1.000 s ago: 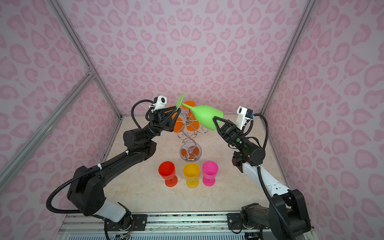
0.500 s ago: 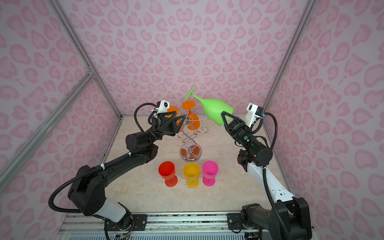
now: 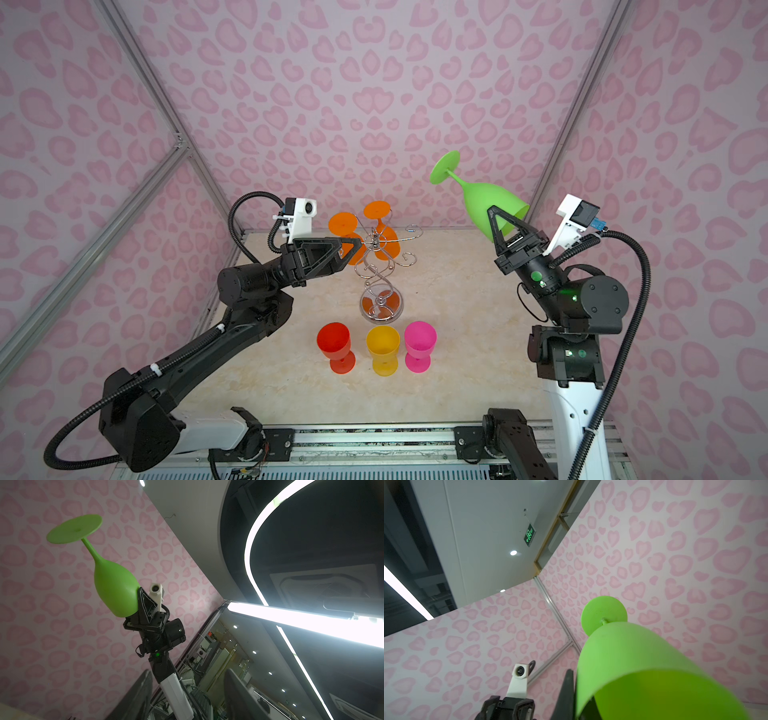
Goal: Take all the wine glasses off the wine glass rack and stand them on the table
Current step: 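Lower the green glass upright with the right gripper while the left gripper withdraws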
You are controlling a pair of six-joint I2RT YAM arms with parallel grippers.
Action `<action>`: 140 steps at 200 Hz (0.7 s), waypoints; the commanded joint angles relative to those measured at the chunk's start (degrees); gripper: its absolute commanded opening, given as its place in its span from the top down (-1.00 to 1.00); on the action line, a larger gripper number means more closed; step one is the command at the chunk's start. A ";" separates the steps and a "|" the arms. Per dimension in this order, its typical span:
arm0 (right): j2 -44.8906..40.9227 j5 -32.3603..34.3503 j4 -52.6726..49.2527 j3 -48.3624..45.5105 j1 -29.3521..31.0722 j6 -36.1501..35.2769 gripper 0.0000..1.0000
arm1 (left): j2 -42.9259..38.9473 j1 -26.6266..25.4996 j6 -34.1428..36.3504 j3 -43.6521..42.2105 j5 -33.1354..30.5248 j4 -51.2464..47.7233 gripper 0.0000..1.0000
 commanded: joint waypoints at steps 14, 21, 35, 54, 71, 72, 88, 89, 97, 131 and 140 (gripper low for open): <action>1.30 7.75 -35.99 4.43 -1.12 -18.66 1.00 | -5.95 0.05 23.56 2.54 1.83 -28.04 -0.15; 1.67 8.08 -37.75 4.37 -1.26 -19.19 1.00 | -7.17 0.12 27.16 3.07 0.93 -32.59 -0.16; 2.61 8.95 -41.17 3.75 -1.30 -20.87 1.00 | -9.55 0.29 33.82 4.37 -1.05 -41.39 -0.16; 4.20 11.21 -46.10 1.99 -1.33 -24.37 1.00 | -12.47 0.71 41.38 6.01 -4.35 -51.61 -0.17; 5.64 10.35 -48.24 -1.05 -1.25 -26.70 1.00 | -14.64 1.01 46.19 6.88 -7.07 -58.59 -0.18; 5.79 10.15 -48.40 -1.20 -1.23 -26.81 1.00 | -14.73 1.01 46.38 6.91 -7.21 -58.86 -0.18; 8.99 7.89 -51.41 -2.92 0.24 -29.94 1.00 | -15.84 1.35 48.21 7.19 -8.61 -61.41 -0.19; 9.22 7.90 -51.61 -2.97 0.43 -30.19 1.00 | -15.86 1.36 48.26 7.20 -8.65 -61.50 -0.19; 10.89 8.93 -52.82 -3.76 2.35 -31.74 1.00 | -15.96 1.45 48.57 7.20 -8.87 -61.93 -0.19; 16.07 17.00 -53.34 -6.33 12.50 -33.67 1.00 | -15.45 1.54 48.66 7.29 -8.78 -62.56 -0.19; 17.30 17.77 -52.98 -6.70 14.24 -33.66 1.00 | -15.26 1.54 48.67 7.29 -8.77 -62.64 -0.19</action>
